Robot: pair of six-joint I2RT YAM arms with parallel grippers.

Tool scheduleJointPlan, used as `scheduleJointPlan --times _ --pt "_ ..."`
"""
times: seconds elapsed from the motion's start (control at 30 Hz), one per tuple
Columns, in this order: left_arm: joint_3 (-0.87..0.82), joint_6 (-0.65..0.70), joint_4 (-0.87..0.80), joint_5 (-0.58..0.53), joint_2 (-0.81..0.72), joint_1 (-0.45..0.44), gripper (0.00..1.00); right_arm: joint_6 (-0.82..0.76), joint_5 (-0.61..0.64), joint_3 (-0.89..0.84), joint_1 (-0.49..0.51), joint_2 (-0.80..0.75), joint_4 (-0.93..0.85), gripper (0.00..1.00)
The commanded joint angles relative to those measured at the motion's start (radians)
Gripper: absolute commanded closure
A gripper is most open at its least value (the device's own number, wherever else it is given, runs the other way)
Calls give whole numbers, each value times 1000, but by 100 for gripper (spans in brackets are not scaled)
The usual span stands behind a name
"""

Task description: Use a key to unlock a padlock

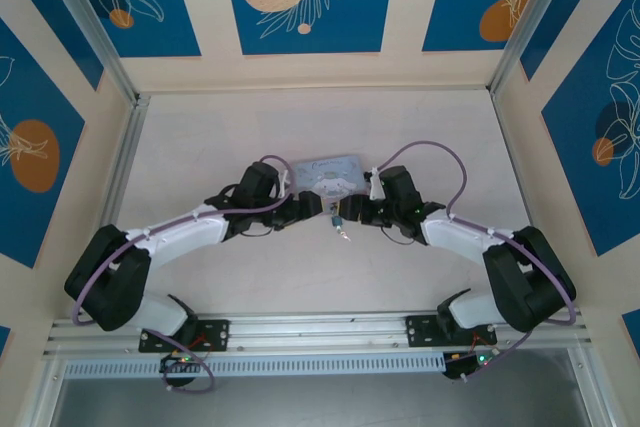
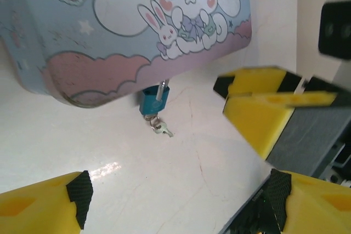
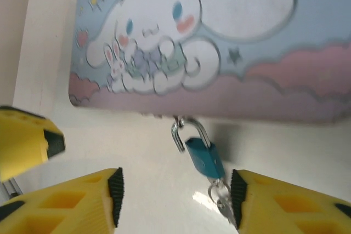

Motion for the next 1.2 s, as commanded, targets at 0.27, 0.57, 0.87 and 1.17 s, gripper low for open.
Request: scheduleJointPlan --times 0.27,0.57,0.87,1.17 --pt "79 5 13 -22 54 41 14 -37 19 -60 39 75 106 55" --pt "94 2 19 -10 77 54 14 -73 18 -9 49 183 144 59" --pt "91 -4 34 2 90 64 14 -73 2 19 75 252 175 63" --pt "94 -8 40 8 98 73 14 -54 17 13 107 269 198 71"
